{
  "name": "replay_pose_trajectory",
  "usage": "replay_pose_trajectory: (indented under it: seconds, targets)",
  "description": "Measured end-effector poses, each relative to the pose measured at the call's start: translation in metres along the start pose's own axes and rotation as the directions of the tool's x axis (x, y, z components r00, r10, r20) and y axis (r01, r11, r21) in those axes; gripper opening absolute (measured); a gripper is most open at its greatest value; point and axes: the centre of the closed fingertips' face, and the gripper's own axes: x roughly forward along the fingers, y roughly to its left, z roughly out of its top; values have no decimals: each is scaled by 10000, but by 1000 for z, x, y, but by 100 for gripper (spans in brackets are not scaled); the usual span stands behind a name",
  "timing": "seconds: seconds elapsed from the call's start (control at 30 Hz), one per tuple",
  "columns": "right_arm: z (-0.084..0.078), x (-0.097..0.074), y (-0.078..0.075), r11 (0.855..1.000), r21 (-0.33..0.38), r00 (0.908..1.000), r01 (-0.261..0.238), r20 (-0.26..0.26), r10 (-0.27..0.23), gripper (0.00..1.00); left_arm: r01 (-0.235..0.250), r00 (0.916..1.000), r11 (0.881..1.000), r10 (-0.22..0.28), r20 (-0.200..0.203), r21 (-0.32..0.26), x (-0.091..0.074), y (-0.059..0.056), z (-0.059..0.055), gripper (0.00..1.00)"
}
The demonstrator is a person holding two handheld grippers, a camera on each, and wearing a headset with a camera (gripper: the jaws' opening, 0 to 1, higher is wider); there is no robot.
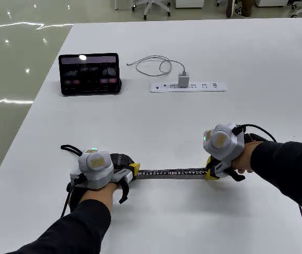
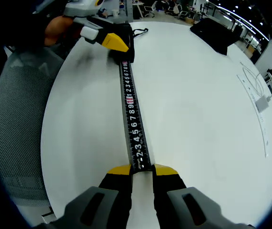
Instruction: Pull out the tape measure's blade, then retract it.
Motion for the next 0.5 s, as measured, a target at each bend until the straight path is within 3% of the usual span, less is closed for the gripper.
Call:
replay_pose_trajectory:
  seconds: [0.5]
  targets:
    - [10,5,1,10000,-19,9998,-16,201,17,12,15,10000,10000,-15,-2,-14,0,0,0,61]
